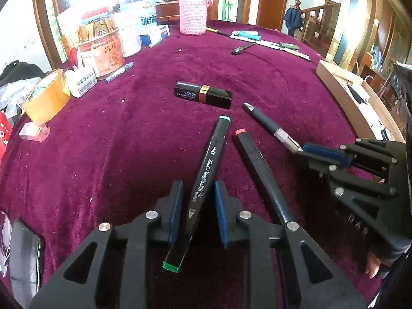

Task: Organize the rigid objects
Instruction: 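Grasp two black markers with the left tool while the right tool grasps a clear pen, then lift the markers and clear pen off the table with both tools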

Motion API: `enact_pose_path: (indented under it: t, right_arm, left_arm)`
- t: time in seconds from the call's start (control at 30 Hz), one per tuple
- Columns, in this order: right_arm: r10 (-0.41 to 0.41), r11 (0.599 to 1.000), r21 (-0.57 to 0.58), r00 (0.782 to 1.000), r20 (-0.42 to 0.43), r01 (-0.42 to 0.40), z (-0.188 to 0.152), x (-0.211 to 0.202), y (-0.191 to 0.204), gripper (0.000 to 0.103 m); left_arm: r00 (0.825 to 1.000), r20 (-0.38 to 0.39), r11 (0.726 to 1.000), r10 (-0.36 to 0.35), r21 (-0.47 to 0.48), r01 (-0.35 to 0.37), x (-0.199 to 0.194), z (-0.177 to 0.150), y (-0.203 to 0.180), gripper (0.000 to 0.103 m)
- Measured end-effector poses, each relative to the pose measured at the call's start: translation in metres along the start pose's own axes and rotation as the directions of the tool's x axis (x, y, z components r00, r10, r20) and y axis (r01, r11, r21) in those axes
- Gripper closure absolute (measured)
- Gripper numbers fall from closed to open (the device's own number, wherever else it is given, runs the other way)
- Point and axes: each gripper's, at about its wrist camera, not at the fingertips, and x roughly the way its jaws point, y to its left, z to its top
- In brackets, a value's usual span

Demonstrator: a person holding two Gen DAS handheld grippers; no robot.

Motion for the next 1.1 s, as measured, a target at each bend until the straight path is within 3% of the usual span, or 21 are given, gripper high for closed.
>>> enact_pose_path:
  t: [0.7, 0.83, 1.1]
  right_arm:
    - [0.07, 0.995, 0.062, 0.993, 0.097, -0.077, 0.0, -0.014, -0.01, 0.094]
    - [0.119, 0.987, 0.099, 0.988, 0.095, -0.128, 0.001, -0.013, -0.015, 0.094]
    - [0.11, 0.988, 0.09, 0.986, 0.127, -0.122, 0.002, -0.02, -0.012, 0.094]
  left_arm:
    - [1.0, 0.0, 0.999, 0.025, 0.024, -0.025, 0.001, 0.001, -0.004, 0.079]
    - [0.999, 0.006, 0.999, 0.032, 0.022, -0.032, 0.0, 0.001, -0.005, 0.091]
    - [0.992, 0.118, 0.998, 0.045, -0.051, -0.039, -0.024, 0.005, 0.002, 0.091]
